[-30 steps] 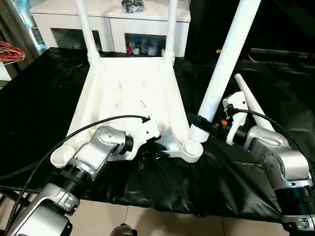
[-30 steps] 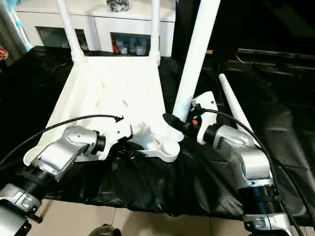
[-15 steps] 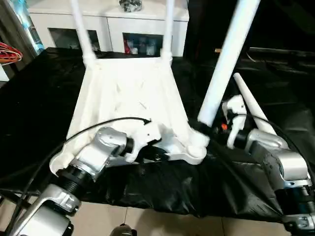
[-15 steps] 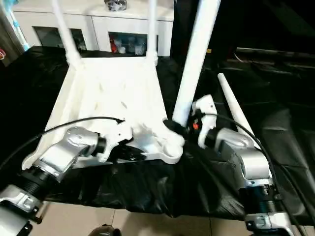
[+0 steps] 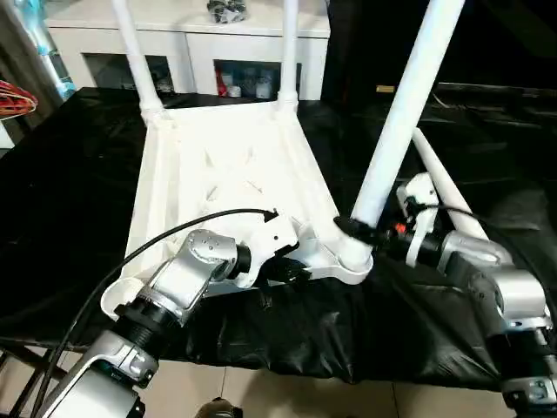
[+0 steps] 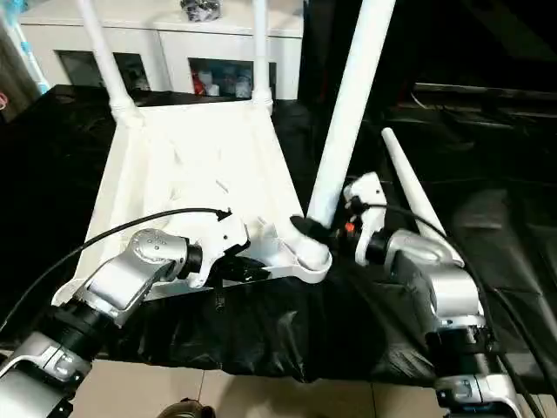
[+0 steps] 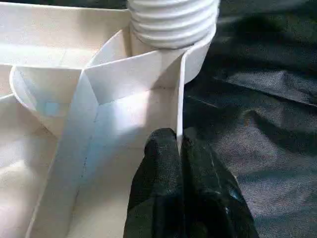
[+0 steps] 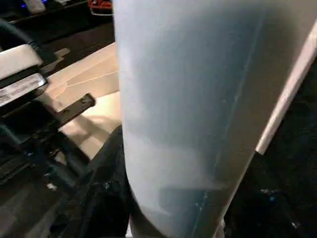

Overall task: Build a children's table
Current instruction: Insert table leg to table base

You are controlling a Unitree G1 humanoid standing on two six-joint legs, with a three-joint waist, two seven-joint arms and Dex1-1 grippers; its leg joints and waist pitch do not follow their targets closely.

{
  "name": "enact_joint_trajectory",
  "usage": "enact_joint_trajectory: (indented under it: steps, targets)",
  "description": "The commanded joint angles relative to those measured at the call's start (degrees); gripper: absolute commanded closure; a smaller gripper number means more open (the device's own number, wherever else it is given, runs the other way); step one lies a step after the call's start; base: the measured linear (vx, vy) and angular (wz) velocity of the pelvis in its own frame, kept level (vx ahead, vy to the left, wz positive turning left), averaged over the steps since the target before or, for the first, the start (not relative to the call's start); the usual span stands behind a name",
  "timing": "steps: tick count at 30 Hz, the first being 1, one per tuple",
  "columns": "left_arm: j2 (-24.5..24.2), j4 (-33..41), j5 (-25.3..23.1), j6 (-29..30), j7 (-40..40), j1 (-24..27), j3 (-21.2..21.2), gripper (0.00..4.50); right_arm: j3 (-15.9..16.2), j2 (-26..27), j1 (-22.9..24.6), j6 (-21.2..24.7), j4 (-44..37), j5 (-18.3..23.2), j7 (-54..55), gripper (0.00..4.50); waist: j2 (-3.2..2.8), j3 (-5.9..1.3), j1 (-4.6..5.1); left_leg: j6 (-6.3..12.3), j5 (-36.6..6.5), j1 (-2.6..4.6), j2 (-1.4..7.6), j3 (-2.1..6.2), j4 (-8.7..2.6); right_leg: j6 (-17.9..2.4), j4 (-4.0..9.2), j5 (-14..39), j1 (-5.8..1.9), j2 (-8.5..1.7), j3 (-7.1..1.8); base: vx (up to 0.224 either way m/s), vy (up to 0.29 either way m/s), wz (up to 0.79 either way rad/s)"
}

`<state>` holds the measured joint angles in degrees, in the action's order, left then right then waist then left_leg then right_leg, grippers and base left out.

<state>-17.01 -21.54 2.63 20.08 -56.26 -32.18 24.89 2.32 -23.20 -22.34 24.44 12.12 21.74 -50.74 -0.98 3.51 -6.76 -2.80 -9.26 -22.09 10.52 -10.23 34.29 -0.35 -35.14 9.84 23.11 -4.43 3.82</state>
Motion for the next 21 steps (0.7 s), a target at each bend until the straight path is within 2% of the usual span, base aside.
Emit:
enact_joint_trajectory:
  steps: [1,3,9,16,21]
  targets:
    - [0.44,0.69,1.19,-1.01,0.95,-0.10,-2.59,4.50,0.33,-0.72,0.17,-0.01,-1.06,-0.65,-0.48,2.61,0.83,-4.28,-0.12,1.12,-13.39,1.07,2.39,0.91,-3.93,-9.81,4.83,18.32,-2.66,-4.10,-2.37,0.000,0.000,0.00]
    - [0.52,0.74,1.36,-2.33,0.72,0.05,-2.93,4.50,0.39,-0.75,0.00,-0.68,0.02,-1.51,-0.15,2.61,1.21,-4.22,0.03,1.16,-13.60,1.03,2.37,0.89,-3.95,-9.62,4.95,19.13,-2.65,-4.15,-2.37,0.000,0.000,0.00]
    - [0.26,1.75,2.15,-4.68,-0.66,1.01,-3.26,4.50,1.11,-0.66,-0.27,-2.09,2.56,-2.95,0.22,2.61,1.31,-4.22,0.20,1.31,-13.27,1.02,2.30,0.81,-3.85,-9.07,5.07,20.59,-2.58,-4.26,-2.40,0.000,0.000,0.00]
    - [0.03,2.46,3.20,-5.06,-2.24,1.54,-3.38,4.50,1.17,-0.21,-1.07,-2.54,5.40,-3.54,-0.03,2.61,1.22,-4.31,0.25,1.82,-12.19,0.98,2.38,0.78,-3.84,-10.29,4.62,17.16,-2.61,-4.09,-2.43,0.000,0.000,0.00]
    - [-0.03,2.22,3.17,-4.95,-3.05,1.37,-3.22,4.50,0.75,0.67,-1.73,-2.30,8.20,-2.83,-0.80,2.61,1.30,-4.20,0.47,1.70,-13.16,1.05,2.34,0.78,-3.85,-10.12,4.86,19.18,-2.56,-4.17,-2.37,0.000,0.000,0.00]
